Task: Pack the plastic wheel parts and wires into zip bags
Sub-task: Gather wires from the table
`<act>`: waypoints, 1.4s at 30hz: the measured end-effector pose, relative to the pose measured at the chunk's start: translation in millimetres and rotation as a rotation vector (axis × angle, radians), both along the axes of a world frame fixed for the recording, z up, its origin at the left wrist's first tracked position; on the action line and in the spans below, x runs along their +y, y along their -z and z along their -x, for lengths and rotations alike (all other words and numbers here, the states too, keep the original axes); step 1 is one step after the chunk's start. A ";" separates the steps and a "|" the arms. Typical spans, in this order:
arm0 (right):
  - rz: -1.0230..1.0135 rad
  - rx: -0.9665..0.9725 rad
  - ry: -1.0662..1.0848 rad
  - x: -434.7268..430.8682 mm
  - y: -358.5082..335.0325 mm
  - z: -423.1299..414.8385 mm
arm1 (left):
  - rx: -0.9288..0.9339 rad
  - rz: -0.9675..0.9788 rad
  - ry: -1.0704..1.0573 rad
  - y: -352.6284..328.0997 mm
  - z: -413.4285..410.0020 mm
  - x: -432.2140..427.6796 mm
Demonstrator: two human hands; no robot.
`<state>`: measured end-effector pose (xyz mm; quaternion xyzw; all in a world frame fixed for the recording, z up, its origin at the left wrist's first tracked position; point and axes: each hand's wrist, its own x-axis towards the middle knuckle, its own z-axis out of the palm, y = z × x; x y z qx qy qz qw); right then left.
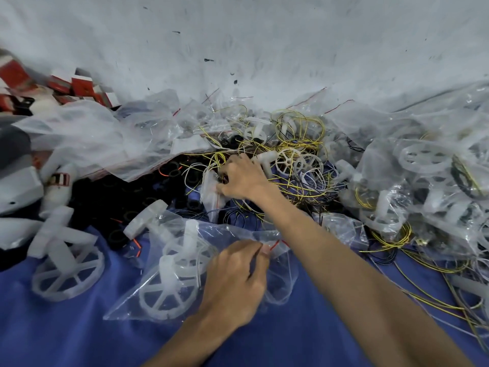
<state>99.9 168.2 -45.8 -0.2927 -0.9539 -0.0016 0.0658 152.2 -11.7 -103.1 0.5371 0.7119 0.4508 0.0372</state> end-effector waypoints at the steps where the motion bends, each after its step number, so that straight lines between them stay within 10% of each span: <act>1: -0.046 0.006 0.031 1.1 3.3 5.0 | -0.004 -0.001 0.002 -0.1 0.7 0.1; 6: 0.017 0.220 0.193 11.7 -1.1 3.1 | 0.003 -0.019 0.001 1.5 1.6 0.8; 11: 0.747 0.662 0.196 33.2 -26.7 -36.1 | 0.003 -0.015 -0.004 2.0 0.8 1.5; 19: 1.327 1.001 -0.071 41.9 -55.1 -121.4 | -0.010 -0.032 0.002 3.8 1.7 3.7; 42: 1.404 1.402 -0.201 22.0 -82.5 -164.8 | -0.054 -0.012 0.011 3.5 2.9 3.8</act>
